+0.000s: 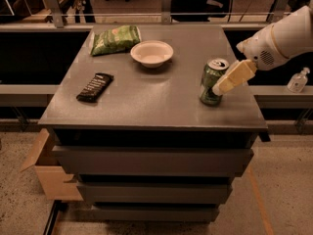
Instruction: Move green can near paper bowl
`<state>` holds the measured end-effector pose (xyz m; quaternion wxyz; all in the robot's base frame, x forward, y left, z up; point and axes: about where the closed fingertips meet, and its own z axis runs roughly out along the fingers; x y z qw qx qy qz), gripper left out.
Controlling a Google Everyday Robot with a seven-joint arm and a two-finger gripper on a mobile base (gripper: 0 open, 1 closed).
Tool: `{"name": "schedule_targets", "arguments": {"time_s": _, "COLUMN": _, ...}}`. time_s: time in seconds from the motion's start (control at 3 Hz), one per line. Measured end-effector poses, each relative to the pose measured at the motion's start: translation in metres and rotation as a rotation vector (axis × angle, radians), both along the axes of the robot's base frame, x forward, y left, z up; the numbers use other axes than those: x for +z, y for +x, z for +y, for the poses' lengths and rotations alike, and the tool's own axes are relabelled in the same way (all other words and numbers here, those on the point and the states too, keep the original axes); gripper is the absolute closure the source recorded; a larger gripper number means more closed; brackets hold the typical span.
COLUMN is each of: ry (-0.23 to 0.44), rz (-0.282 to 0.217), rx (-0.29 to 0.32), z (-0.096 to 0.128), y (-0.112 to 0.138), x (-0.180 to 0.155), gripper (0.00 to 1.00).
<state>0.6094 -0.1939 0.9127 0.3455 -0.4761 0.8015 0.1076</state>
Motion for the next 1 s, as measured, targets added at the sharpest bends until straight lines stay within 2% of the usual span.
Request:
{"name": "schedule_targets", "arguments": {"time_s": 0.67, "ry": 0.049, "rz": 0.032, "rx": 0.01, "z": 0.016, "y": 0.006, "x": -0.008, "gripper": 0.48}}
{"name": "schedule_targets", "arguments": {"time_s": 1.0, "ry": 0.079, "rz": 0.027, "rx": 0.031, "z": 0.025, "y": 0.011, "x": 0.0, "gripper": 0.7}}
